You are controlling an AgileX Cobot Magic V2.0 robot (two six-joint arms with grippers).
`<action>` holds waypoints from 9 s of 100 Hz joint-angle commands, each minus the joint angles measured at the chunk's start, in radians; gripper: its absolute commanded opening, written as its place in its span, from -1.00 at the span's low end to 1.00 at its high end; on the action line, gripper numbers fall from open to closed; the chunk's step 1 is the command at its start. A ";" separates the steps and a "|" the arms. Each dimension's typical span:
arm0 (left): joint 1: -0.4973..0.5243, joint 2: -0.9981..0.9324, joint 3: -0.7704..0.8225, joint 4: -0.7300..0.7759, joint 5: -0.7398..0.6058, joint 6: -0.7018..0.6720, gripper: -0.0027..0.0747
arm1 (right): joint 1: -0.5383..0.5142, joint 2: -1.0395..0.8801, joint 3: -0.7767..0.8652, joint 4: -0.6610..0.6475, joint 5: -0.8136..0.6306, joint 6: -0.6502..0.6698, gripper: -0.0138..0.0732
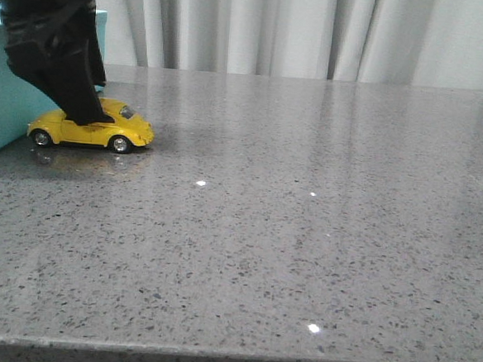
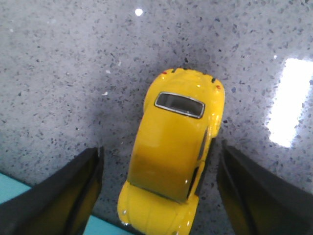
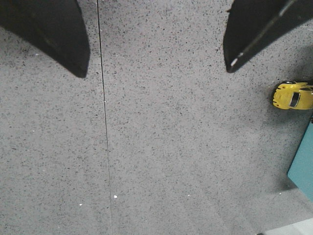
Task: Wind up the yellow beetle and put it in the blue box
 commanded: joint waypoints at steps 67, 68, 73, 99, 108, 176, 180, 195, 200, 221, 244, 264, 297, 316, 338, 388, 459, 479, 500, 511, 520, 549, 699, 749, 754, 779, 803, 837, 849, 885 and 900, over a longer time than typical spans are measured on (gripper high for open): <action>-0.008 0.003 -0.033 -0.028 -0.031 0.002 -0.22 | 0.001 -0.009 -0.022 -0.005 -0.071 -0.011 0.61; -0.008 0.003 -0.033 -0.028 -0.031 0.002 -0.24 | 0.001 -0.009 -0.022 -0.005 -0.071 -0.011 0.61; -0.008 0.003 -0.033 -0.028 -0.031 0.002 -0.32 | 0.001 -0.009 -0.022 -0.005 -0.071 -0.011 0.61; -0.024 0.003 -0.046 -0.028 -0.031 0.002 -0.50 | 0.001 -0.009 -0.022 -0.005 -0.071 -0.011 0.61; -0.042 0.003 -0.090 -0.028 -0.027 0.002 -0.50 | 0.001 -0.009 -0.022 -0.005 -0.071 -0.011 0.61; 0.116 -0.063 -0.567 0.130 0.189 -0.801 -0.50 | 0.001 -0.009 -0.022 -0.005 -0.062 -0.011 0.61; 0.144 -0.071 -0.567 0.159 0.209 -0.843 -0.50 | 0.001 -0.009 -0.022 -0.005 -0.062 -0.011 0.61; 0.252 -0.071 -0.567 0.206 0.297 -0.872 -0.50 | 0.001 -0.009 -0.022 -0.005 -0.062 -0.011 0.61; 0.286 -0.069 -0.565 0.206 0.319 -0.891 -0.50 | 0.001 -0.009 -0.022 -0.005 -0.062 -0.011 0.61; 0.363 -0.030 -0.563 0.204 0.347 -0.924 -0.50 | 0.001 -0.009 -0.022 -0.005 -0.062 -0.011 0.61; 0.365 0.052 -0.563 0.197 0.356 -0.924 -0.50 | 0.001 -0.009 -0.022 -0.005 -0.061 -0.011 0.61; 0.365 0.127 -0.561 0.197 0.363 -0.942 -0.50 | 0.001 -0.009 -0.022 -0.005 -0.062 -0.011 0.61; 0.365 0.219 -0.559 0.197 0.369 -0.946 -0.50 | 0.001 -0.009 -0.022 -0.003 -0.062 -0.011 0.61; 0.365 0.240 -0.559 0.197 0.357 -0.946 -0.49 | 0.001 -0.009 -0.022 0.002 -0.062 -0.011 0.61; 0.365 0.277 -0.559 0.197 0.357 -0.946 -0.49 | 0.001 -0.009 -0.022 0.002 -0.063 -0.011 0.61; 0.363 0.288 -0.559 0.176 0.354 -0.946 0.02 | 0.001 -0.009 -0.022 0.002 -0.070 -0.011 0.61; 0.363 0.158 -0.559 0.137 0.326 -0.951 -0.27 | 0.001 -0.009 -0.022 -0.038 -0.069 -0.012 0.61; 0.363 0.059 -0.559 0.114 0.278 -0.944 -0.71 | 0.001 -0.009 -0.022 -0.040 -0.048 -0.012 0.60; 0.363 -0.050 -0.536 0.095 0.242 -0.912 -0.98 | 0.001 -0.052 -0.022 -0.084 -0.046 -0.012 -0.09; 0.363 -0.142 -0.443 0.074 0.155 -0.911 -0.98 | 0.001 -0.093 -0.022 -0.119 -0.043 -0.012 -0.59; 0.363 -0.228 -0.325 0.061 0.098 -0.910 -0.98 | 0.001 -0.128 -0.022 -0.143 -0.035 -0.012 -0.85; 0.362 -0.574 0.216 0.032 -0.276 -0.889 -0.98 | 0.001 -0.215 -0.019 -0.243 -0.029 -0.012 -0.84; 0.362 -1.478 1.057 -0.025 -0.601 -0.889 -0.98 | 0.000 -0.786 0.527 -0.374 -0.238 -0.011 -0.84; 0.362 -1.478 1.057 -0.025 -0.601 -0.889 -0.98 | 0.000 -0.786 0.527 -0.374 -0.238 -0.011 -0.84; 0.362 -1.478 1.060 -0.025 -0.601 -0.889 -0.98 | 0.000 -0.786 0.527 -0.374 -0.238 -0.011 -0.84; 0.364 -1.515 1.144 -0.025 -0.606 -0.889 -0.98 | 0.000 -0.786 0.527 -0.374 -0.238 -0.011 -0.84; 0.364 -1.586 1.293 -0.022 -0.839 -0.908 -0.98 | 0.000 -0.786 0.527 -0.374 -0.238 -0.011 -0.84; 0.364 -1.704 1.396 -0.011 -0.938 -0.924 -0.98 | 0.000 -0.786 0.527 -0.374 -0.236 -0.011 -0.84; 0.364 -1.704 1.396 -0.011 -0.940 -0.924 -0.98 | 0.000 -0.785 0.527 -0.374 -0.234 -0.011 -0.84; 0.362 -1.704 1.396 -0.011 -0.940 -0.924 -0.98 | 0.000 -0.785 0.527 -0.374 -0.234 -0.011 -0.84; 0.362 -1.704 1.396 -0.011 -0.940 -0.924 -0.98 | 0.000 -0.785 0.527 -0.374 -0.234 -0.011 -0.84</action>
